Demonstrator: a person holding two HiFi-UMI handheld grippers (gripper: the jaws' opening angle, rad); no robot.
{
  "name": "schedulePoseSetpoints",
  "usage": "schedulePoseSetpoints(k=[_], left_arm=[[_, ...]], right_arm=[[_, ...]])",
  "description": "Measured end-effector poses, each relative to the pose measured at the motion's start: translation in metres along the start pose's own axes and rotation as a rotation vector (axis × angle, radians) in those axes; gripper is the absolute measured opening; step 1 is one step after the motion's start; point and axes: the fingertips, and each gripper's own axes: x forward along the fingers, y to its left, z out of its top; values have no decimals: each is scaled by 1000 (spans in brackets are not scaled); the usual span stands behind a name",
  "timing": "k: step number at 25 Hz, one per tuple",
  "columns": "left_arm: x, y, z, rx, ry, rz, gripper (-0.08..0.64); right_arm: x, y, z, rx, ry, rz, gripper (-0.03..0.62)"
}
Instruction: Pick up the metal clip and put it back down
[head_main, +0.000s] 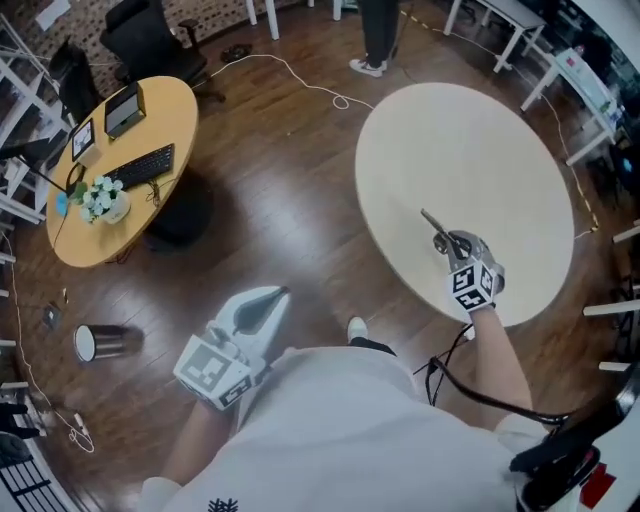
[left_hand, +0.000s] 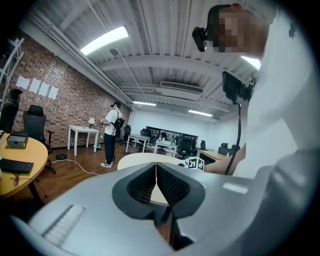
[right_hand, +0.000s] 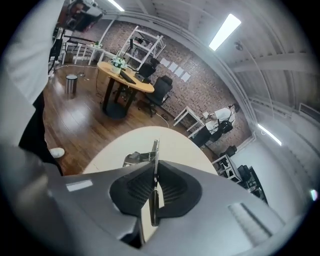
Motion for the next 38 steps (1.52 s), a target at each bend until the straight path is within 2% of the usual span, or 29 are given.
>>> schedulePoseSetpoints(k=[3,8,16,20,21,22,23,24,27,31,38], left_arm=[[24,-9,14,6,8,21,-6],[47,-20,19,-49,34,78,-6],[62,-31,13,-60,91,129,-6],[65,-33,12,-58,115,134,-6],[67,-34,12,-57,121,134,-6],[70,-35,12,-56,127,133,-6],[72,-36,11,-55,135,131,-6],[73,-37,9,-55,142,130,-6],[68,-36,3,-54,154,125,-5],[49,-28,-1,-50,142,104,-5],[6,-20,-1,-11,55,-19,-5]], right_arm=[[38,-17,-25,-40,43,15,3],[80,-19,-56,-63,89,52,4],[103,11,-66,-44,55,131,9],[107,22,-60,0,6,193,45],[109,22,-60,22,-3,210,86],[111,21,-61,43,-12,224,167],[113,21,-62,58,-22,233,211],[114,21,-62,67,-33,236,212],[109,24,-55,89,-69,222,212],[79,25,-24,113,-112,180,212],[-8,39,34,148,-140,50,212]])
